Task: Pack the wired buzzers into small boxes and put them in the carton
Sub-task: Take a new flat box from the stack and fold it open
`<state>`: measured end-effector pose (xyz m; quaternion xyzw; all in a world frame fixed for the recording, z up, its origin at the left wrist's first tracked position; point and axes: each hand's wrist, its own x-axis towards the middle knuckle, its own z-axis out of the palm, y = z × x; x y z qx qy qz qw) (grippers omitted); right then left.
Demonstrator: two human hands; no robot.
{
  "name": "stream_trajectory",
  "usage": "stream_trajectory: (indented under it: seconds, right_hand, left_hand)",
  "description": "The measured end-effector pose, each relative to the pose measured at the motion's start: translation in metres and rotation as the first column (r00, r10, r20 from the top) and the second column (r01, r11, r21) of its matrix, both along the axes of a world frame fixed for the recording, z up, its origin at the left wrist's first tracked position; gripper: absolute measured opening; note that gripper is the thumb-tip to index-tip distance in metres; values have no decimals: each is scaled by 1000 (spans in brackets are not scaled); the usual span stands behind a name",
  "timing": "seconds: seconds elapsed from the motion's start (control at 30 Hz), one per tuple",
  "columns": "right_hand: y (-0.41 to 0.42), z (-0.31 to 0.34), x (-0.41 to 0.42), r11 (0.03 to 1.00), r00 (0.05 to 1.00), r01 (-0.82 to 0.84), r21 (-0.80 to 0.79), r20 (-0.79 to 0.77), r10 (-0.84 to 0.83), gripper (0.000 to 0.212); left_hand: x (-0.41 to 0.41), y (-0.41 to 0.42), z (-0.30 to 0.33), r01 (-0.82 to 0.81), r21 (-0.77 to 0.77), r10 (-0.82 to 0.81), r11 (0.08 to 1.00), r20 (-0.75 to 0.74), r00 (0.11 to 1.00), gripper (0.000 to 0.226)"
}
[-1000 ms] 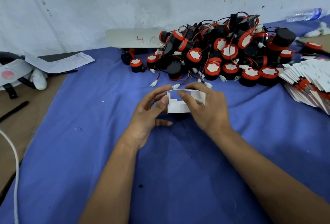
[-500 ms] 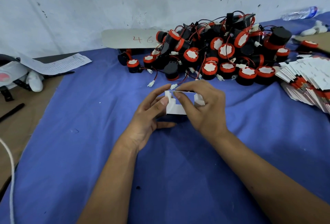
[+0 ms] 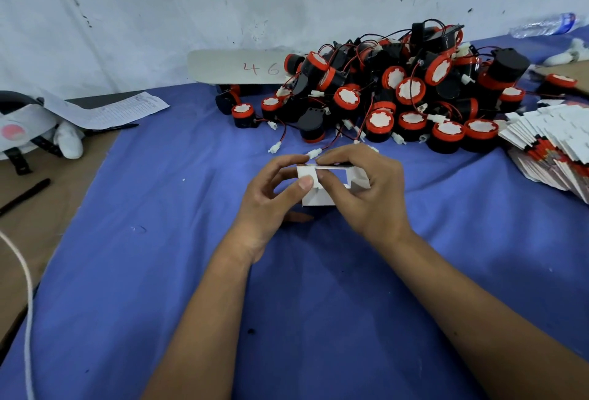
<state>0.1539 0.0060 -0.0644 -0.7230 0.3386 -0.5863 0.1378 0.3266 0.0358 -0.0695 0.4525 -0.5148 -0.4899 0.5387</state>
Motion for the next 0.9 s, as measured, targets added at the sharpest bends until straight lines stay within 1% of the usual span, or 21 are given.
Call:
stream_trajectory:
  seconds: [0.1, 0.17, 0.23, 0.33, 0.37, 0.43, 0.47, 0.53, 0.57, 0.6, 0.7, 0.77, 0.83, 0.9]
  right_hand:
    - [1, 0, 1, 999, 999, 8, 53, 53, -10, 10]
    - [3, -1, 4, 995, 998, -19, 94, 66, 13, 12]
    - [3, -2, 5, 994, 999, -45, 99, 35, 42, 16]
    - [4, 0, 6, 990, 992, -108, 90, -51, 113, 25]
    - [4, 0, 6, 984, 987, -139, 107, -69, 147, 29]
    - [3, -2, 6, 962, 974, -195, 189, -82, 213, 44]
    - [3, -3, 5, 943, 967, -226, 245, -57, 247, 51]
    - [-1, -6, 5, 878, 950, -310, 364, 83, 301, 58]
    - [-3, -6, 6, 845, 939, -345, 410, 161, 305, 58]
    - [-5, -7, 6, 825, 934, -356, 438, 206, 293, 56]
    - [-9, -7, 7, 814, 939, -341, 470, 202, 277, 44]
    - [-8, -7, 8, 789, 926, -375, 487, 231, 297, 35]
    - [-7, -6, 8, 776, 911, -409, 480, 263, 318, 29]
    - [-6, -5, 7, 780, 910, -413, 470, 257, 327, 26]
  left_hand:
    - [0, 0, 1, 1, -22, -1, 1000, 20, 1000, 41]
    - [-1, -1, 0, -17, -34, 18, 999, 39, 999, 37]
    - [-1, -1, -2, -49, -49, 52, 998, 59, 997, 31]
    - [0, -4, -5, -104, -54, 108, 993, 75, 991, 24]
    - [0, -5, -6, -121, -48, 125, 991, 79, 989, 22]
    - [0, -6, -6, -163, -29, 165, 986, 67, 984, 22]
    - [-1, -6, -5, -189, -15, 190, 982, 47, 981, 22]
    - [-1, -7, -4, -239, 13, 238, 971, 5, 971, 22]
    - [-1, -7, -3, -256, 22, 256, 967, -7, 967, 22]
    - [-1, -7, -3, -267, 24, 267, 963, -10, 964, 22]
    - [-1, -8, -2, -271, -3, 271, 963, 35, 962, 21]
    - [-1, -7, -3, -264, -17, 264, 964, 81, 961, 21]
    - [-1, -6, -3, -258, -20, 259, 966, 96, 961, 22]
    - [-1, -5, -2, -255, -32, 257, 966, 104, 961, 31]
